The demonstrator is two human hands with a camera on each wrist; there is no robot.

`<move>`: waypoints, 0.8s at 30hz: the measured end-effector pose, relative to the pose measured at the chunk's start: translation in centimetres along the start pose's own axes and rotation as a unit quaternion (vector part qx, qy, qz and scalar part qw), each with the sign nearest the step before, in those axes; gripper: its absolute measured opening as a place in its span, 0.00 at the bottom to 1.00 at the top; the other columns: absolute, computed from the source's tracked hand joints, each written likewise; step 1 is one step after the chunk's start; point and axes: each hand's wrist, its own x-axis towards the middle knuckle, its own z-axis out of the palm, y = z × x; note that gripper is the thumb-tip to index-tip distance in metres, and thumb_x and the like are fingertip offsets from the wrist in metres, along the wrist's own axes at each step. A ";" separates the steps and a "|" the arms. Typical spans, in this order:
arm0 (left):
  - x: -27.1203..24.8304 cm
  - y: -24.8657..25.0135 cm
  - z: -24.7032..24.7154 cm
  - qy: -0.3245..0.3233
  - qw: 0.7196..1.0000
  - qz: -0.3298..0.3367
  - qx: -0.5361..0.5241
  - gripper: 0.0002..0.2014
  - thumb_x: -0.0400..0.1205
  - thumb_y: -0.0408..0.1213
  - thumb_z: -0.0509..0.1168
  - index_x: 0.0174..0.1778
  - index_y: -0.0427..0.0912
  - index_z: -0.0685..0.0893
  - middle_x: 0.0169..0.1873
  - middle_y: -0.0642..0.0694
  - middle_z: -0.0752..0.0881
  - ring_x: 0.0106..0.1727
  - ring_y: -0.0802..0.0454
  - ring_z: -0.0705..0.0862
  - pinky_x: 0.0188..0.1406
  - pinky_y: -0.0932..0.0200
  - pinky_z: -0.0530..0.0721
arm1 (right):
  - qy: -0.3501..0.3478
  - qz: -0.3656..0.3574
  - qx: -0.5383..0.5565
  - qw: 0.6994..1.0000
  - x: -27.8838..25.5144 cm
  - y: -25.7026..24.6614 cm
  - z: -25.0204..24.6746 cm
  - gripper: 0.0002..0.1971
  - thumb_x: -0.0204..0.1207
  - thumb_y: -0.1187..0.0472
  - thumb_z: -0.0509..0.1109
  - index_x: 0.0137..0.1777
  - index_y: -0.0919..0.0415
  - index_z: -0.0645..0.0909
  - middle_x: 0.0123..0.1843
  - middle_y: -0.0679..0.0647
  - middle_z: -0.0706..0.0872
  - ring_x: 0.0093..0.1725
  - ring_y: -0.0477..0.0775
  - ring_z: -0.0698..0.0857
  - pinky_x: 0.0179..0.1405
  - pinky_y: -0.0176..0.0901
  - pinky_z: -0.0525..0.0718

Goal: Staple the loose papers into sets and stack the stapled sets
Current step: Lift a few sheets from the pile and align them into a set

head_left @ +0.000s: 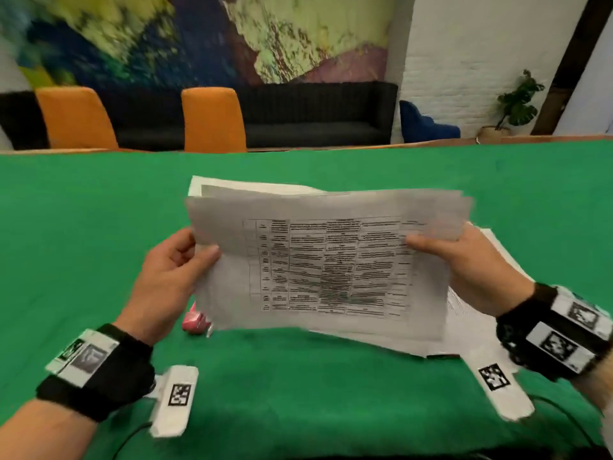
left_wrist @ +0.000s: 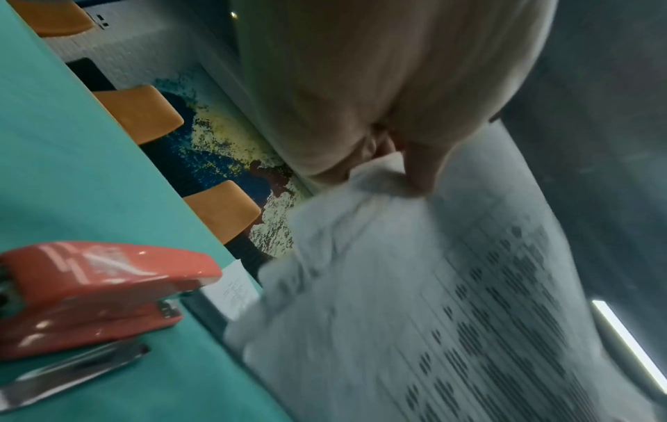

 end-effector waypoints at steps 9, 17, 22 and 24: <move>0.9 4.4 -0.1 0.095 0.984 0.136 -0.058 0.11 0.90 0.24 0.60 0.65 0.38 0.80 0.53 0.46 0.92 0.53 0.51 0.88 0.58 0.57 0.90 | 0.070 -0.204 0.066 0.974 2.4 -5.2 2.3 0.36 0.69 0.71 0.80 0.77 0.63 0.71 0.66 0.62 0.90 0.67 0.67 0.89 0.64 0.62 0.89; -2.6 0.6 0.8 0.091 0.993 0.048 0.066 0.17 0.84 0.23 0.69 0.59 0.51 0.82 0.51 0.49 0.90 0.50 0.59 0.91 0.49 0.61 0.93 | 0.064 -0.114 -0.084 0.988 0.6 0.1 3.6 0.11 0.76 0.70 0.77 0.56 0.59 0.91 0.52 0.55 0.96 0.55 0.64 0.94 0.57 0.60 0.93; 0.0 5.3 0.5 0.103 0.974 0.193 0.060 0.21 0.84 0.28 0.71 0.60 0.59 0.76 0.49 0.48 0.90 0.46 0.53 0.91 0.41 0.59 0.92 | -0.012 -0.201 -0.004 0.979 0.9 -4.4 4.7 0.27 0.79 0.72 0.74 0.72 0.45 0.83 0.62 0.58 0.92 0.61 0.58 0.92 0.60 0.54 0.92; 0.4 5.8 0.1 0.095 0.973 0.201 0.055 0.19 0.82 0.32 0.69 0.63 0.59 0.75 0.52 0.47 0.89 0.50 0.51 0.92 0.43 0.56 0.93 | -0.035 -0.172 0.004 0.984 1.2 -4.6 4.5 0.25 0.77 0.67 0.75 0.73 0.50 0.82 0.63 0.58 0.92 0.62 0.59 0.92 0.62 0.57 0.92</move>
